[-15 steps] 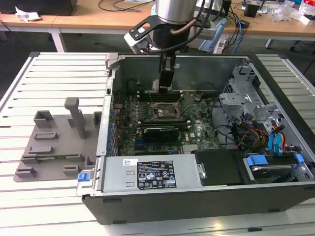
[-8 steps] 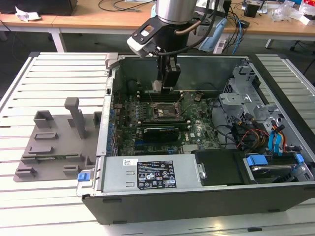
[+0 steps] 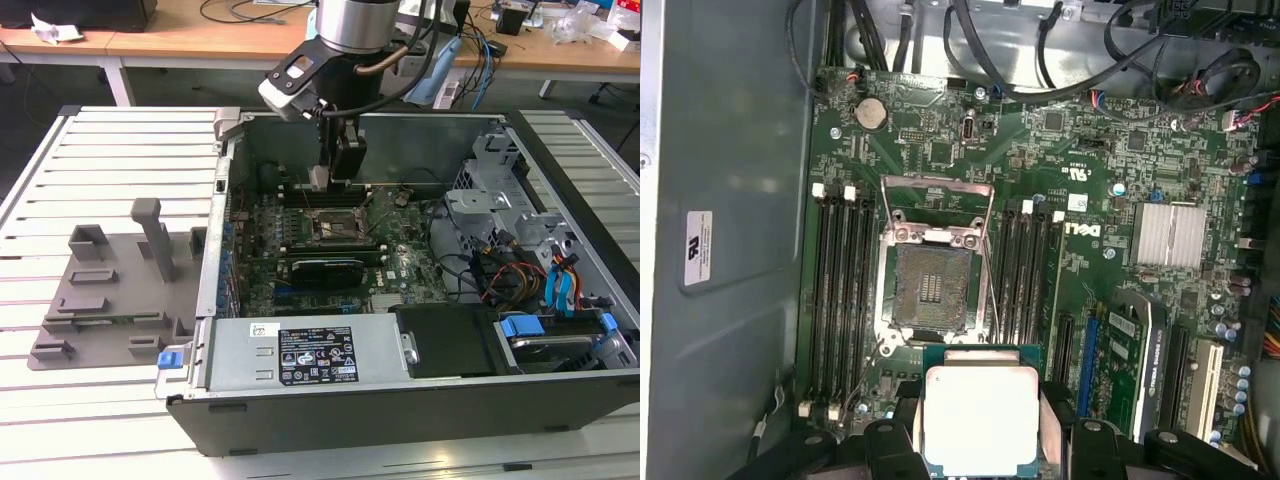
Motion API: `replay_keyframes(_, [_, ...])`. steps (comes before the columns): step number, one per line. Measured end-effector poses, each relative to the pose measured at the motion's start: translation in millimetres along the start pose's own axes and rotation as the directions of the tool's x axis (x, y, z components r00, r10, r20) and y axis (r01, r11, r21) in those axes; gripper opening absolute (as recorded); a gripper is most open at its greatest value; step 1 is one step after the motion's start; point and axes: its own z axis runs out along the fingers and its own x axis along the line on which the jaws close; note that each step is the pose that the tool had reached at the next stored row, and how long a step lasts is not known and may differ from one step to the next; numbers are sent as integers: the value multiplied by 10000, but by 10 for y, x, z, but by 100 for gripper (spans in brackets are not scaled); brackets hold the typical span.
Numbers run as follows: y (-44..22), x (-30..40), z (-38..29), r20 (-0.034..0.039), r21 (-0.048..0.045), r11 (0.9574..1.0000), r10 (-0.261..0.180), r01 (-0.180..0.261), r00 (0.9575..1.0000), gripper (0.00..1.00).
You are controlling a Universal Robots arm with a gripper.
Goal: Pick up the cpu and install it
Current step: 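Place the cpu into insertion slot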
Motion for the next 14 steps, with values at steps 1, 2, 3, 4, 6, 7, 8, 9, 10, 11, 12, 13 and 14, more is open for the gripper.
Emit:
replay_keyframes(1, [0,0,2,2,0,10000,0,0,10000,55])
replay_keyframes(2, [0,0,3,4,0,10000,0,0,10000,55])
replay_keyframes(3, [0,0,5,4,0,10000,0,0,10000,55])
replay_keyframes(4, [1,0,8,4,0,10000,1,-1,10000,55])
replay_keyframes(6, [1,1,22,5,0,10000,1,-1,10000,55])
replay_keyframes(7, [2,1,31,4,0,10000,1,-1,10000,55])
replay_keyframes(8, [2,1,37,5,0,10000,1,-1,10000,55])
replay_keyframes(9, [2,1,42,5,0,10000,0,0,10000,55])
replay_keyframes(10, [2,1,45,5,0,10000,1,-1,10000,55])
replay_keyframes(11, [3,1,52,5,0,10000,1,-1,10000,55])
replay_keyframes(12, [3,1,61,3,-1,10000,1,-1,10000,55])
replay_keyframes(13, [4,1,66,4,0,10000,1,-1,10000,55])
replay_keyframes(14, [4,1,69,5,0,10000,1,-1,10000,55])
